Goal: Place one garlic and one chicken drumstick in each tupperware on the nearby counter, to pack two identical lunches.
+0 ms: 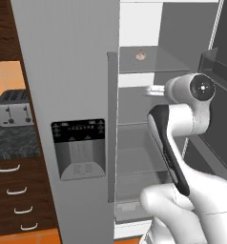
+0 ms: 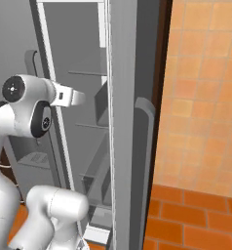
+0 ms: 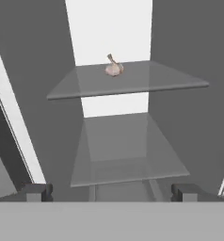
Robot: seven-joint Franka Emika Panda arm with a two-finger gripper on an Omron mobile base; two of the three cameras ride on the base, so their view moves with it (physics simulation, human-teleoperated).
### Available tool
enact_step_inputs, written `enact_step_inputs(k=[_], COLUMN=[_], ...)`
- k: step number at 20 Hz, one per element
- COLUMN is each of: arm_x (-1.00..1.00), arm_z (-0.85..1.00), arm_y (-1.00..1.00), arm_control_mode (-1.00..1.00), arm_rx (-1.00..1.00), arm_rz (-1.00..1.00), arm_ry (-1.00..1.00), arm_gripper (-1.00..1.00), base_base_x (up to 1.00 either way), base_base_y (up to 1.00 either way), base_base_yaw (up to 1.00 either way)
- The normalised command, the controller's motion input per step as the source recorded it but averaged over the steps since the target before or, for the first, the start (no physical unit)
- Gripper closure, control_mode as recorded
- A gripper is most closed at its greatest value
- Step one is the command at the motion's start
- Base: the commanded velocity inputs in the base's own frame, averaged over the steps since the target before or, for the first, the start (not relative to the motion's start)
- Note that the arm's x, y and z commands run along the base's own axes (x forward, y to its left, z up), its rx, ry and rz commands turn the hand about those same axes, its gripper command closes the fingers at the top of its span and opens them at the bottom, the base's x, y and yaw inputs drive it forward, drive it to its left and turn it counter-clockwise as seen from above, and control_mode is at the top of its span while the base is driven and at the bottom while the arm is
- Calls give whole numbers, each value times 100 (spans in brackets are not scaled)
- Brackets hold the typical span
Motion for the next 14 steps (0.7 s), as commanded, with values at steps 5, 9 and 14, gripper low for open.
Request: enact_step_inputs(k=[5,9,14], arm_x=[32,61,89], arm_z=[41,17,9], arm_y=[-26,-28,-5], arm_control_mode=[-100,-100,-100], arm_rx=[0,1,3], arm_rz=[-18,-10,-1], arm_ry=[1,1,7], arm_gripper=[-100,-100,-100], base_base_x=[0,0,0], base_base_y=[0,0,0], base_base_yaw=[0,0,0])
